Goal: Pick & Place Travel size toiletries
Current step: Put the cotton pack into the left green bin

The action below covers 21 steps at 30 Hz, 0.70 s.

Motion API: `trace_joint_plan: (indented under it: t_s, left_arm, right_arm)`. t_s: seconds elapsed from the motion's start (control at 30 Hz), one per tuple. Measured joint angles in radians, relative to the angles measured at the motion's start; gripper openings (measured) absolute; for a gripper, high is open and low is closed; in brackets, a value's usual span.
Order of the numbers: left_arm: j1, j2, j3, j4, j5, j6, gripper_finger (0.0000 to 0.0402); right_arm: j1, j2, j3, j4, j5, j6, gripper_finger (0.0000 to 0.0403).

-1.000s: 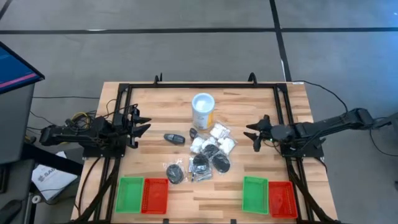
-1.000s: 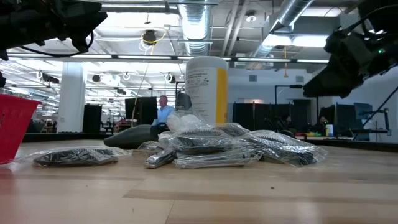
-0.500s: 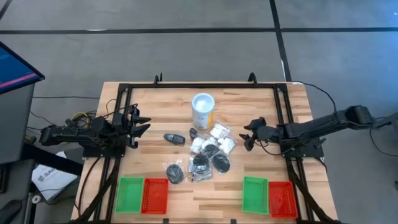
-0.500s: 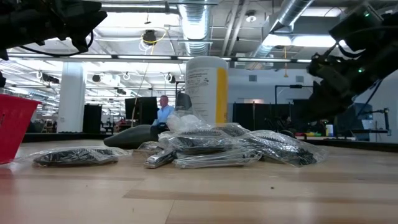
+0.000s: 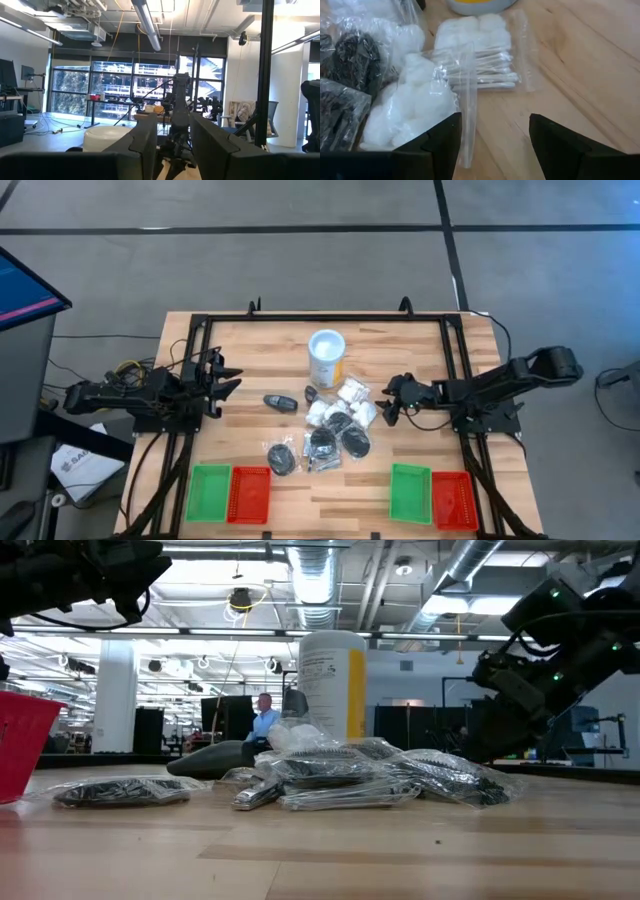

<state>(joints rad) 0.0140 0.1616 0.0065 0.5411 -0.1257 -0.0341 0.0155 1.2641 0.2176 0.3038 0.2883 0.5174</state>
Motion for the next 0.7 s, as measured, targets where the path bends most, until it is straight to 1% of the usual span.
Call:
trace_joint_plan:
  t_s: [0.23, 0.37, 0.7]
  left_arm:
    - [0.0, 0.0, 0.0, 0.0, 0.0, 0.0, 0.0108]
    - [0.0, 0.0, 0.0, 0.0, 0.0, 0.0, 0.0108]
    - [0.0, 0.0, 0.0, 0.001, 0.0, 0.0, 0.0108]
  right_arm:
    - [-0.039, 0.111, -0.001, 0.082, -0.065, -0.003, 0.0221]
    - [-0.049, 0.148, 0.0, 0.14, -0.095, -0.021, 0.0219]
    - [-0.051, 0.155, 0.0, 0.159, -0.156, -0.022, 0.0192]
